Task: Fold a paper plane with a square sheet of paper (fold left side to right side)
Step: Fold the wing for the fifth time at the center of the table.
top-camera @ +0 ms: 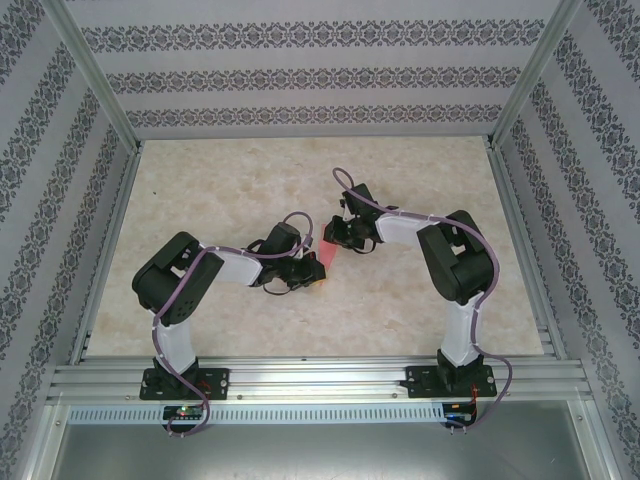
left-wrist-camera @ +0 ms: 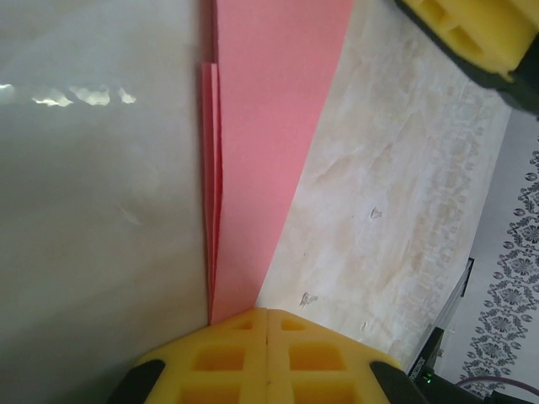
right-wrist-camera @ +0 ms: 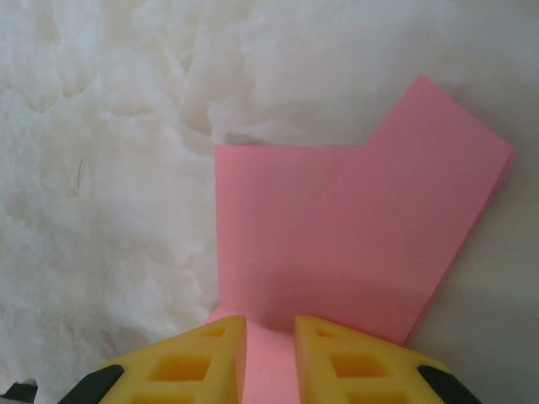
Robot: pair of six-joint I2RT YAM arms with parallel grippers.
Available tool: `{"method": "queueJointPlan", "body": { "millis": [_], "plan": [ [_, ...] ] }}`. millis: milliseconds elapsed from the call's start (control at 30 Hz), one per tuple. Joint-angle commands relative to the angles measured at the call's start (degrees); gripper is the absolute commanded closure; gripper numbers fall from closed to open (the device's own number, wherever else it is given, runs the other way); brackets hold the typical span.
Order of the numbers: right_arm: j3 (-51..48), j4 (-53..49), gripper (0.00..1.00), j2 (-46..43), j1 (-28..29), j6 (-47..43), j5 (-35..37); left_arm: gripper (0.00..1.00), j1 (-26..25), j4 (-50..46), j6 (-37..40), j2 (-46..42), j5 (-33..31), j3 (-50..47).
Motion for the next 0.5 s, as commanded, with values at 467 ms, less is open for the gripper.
{"method": "queueJointPlan", "body": {
  "millis": [467],
  "plan": [
    [-0.5, -2.3, 0.8, 1.9, -0.5, -1.8, 2.3, 0.98, 2.6, -12.7, 7.9, -1.9, 2.3, 10.8]
  ]
}}
